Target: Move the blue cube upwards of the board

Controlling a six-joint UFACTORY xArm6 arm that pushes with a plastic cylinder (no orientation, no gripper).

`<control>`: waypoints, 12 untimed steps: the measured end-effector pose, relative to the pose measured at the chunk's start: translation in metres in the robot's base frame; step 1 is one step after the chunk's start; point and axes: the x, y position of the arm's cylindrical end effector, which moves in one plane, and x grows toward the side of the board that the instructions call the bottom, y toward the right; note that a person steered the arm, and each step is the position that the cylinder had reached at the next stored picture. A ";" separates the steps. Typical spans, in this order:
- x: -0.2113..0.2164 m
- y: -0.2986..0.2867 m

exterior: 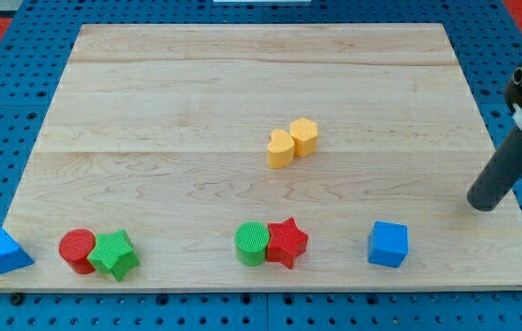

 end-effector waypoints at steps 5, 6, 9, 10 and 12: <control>0.079 -0.099; 0.079 -0.117; 0.025 -0.163; 0.001 -0.188; -0.059 -0.228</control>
